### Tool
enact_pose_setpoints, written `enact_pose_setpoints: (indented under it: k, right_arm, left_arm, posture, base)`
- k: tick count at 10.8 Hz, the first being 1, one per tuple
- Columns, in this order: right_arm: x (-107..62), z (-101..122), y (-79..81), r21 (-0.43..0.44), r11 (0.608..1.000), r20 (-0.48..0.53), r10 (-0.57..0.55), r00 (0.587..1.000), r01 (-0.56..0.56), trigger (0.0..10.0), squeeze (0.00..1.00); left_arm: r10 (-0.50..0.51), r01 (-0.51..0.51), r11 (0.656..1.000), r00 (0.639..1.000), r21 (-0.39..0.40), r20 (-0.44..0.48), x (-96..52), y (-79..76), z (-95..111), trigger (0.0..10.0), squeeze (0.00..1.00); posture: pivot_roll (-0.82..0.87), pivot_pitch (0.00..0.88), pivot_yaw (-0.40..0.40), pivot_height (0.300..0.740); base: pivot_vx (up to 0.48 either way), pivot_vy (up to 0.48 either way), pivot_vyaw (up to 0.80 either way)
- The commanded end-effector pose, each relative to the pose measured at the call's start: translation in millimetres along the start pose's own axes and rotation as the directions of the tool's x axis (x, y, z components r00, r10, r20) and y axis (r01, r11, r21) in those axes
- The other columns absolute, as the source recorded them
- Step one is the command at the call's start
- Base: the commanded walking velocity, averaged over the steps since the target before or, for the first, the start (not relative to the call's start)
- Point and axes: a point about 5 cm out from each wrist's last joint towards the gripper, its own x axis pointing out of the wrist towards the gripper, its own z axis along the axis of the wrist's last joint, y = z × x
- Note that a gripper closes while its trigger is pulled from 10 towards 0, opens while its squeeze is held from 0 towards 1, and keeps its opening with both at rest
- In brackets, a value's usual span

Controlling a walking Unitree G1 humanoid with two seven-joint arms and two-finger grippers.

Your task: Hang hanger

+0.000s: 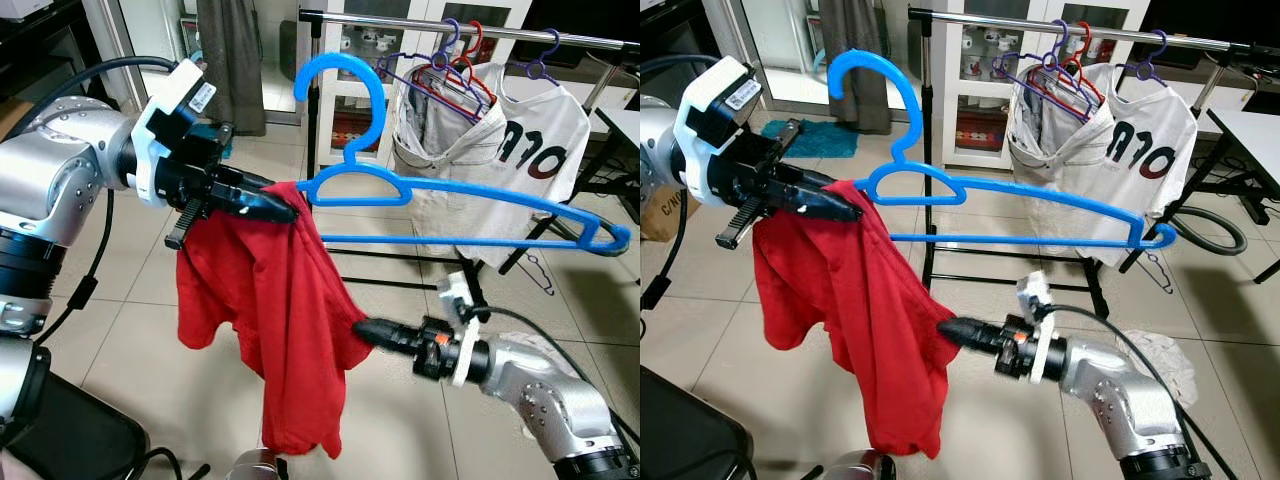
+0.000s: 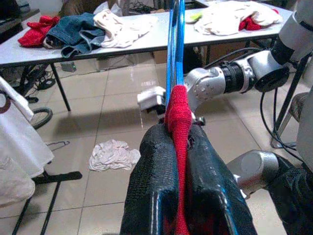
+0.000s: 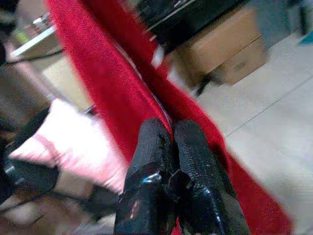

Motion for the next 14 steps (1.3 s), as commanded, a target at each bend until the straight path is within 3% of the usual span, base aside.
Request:
enact_pose_setpoints:
  k: [1, 4, 5, 6, 7, 8, 9, 10, 14]
  right_arm:
    - [-5.6, 10, -9.4, -0.041, 0.994, 0.054, -0.095, 0.994, 0.097, 0.0, 0.00]
    - [-23.0, 25, -16.7, -0.065, 0.963, 0.208, -0.241, 0.948, 0.260, 0.0, 0.00]
    - [-33.9, 33, -16.6, -0.094, 0.938, 0.275, -0.298, 0.914, 0.333, 0.0, 0.00]
    - [-42.4, 39, -20.2, -0.106, 0.906, 0.330, -0.357, 0.874, 0.410, 0.0, 0.00]
    - [-48.8, 44, -23.3, -0.107, 0.878, 0.375, -0.398, 0.837, 0.466, 0.0, 0.00]
    - [-61.1, 53, -30.9, -0.102, 0.814, 0.443, -0.478, 0.759, 0.572, 0.0, 0.00]
    - [-66.0, 56, -34.2, -0.101, 0.781, 0.467, -0.510, 0.722, 0.617, 0.0, 0.00]
    - [-70.3, 61, -36.5, -0.093, 0.761, 0.495, -0.524, 0.693, 0.642, 0.0, 0.00]
    - [-86.6, 72, -43.3, -0.048, 0.707, 0.562, -0.565, 0.604, 0.706, 0.0, 0.00]
  left_arm:
    - [0.043, -0.043, 0.998, 0.999, 0.047, -0.005, -3.1, 1.3, 3, 0.0, 0.00]
    - [0.169, -0.165, 0.985, 0.983, 0.056, -0.074, -8.8, -0.5, -21, 0.0, 0.00]
    - [0.292, -0.283, 0.955, 0.947, 0.084, -0.130, -21.2, 0.3, -37, 0.0, 0.00]
    - [0.323, -0.314, 0.946, 0.934, 0.081, -0.151, -27.3, -4.2, -45, 0.0, 0.00]
    - [0.328, -0.320, 0.944, 0.928, 0.077, -0.176, -29.5, -8.7, -50, 0.0, 0.00]
    - [0.322, -0.317, 0.947, 0.931, 0.053, -0.175, -28.7, -17.0, -59, 0.0, 0.00]
    - [0.312, -0.311, 0.950, 0.935, 0.034, -0.167, -27.0, -21.6, -62, 0.0, 0.00]
    - [0.305, -0.307, 0.951, 0.928, 0.024, -0.213, -26.9, -27.0, -68, 0.0, 0.00]
    - [0.307, -0.327, 0.944, 0.918, -0.041, -0.250, -32.8, -36.3, -79, 0.0, 0.00]
  posture:
    - [0.07, 0.000, -0.027, 0.740]
    - [0.06, 0.000, -0.023, 0.740]
    - [0.06, 0.000, -0.022, 0.740]
    - [0.06, 0.000, -0.021, 0.740]
    - [0.06, 0.000, -0.021, 0.740]
    - [0.06, 0.000, -0.018, 0.740]
    - [0.06, 0.000, -0.018, 0.740]
    - [0.06, 0.000, -0.019, 0.740]
    - [0.06, 0.000, -0.020, 0.740]
  base:
    - [0.000, 0.000, 0.00]
    - [0.000, 0.000, 0.00]
    - [0.000, 0.000, 0.00]
    - [0.000, 0.000, 0.00]
    - [0.000, 0.000, 0.00]
    - [0.000, 0.000, 0.00]
    - [0.000, 0.000, 0.00]
    - [0.000, 0.000, 0.00]
    - [0.000, 0.000, 0.00]
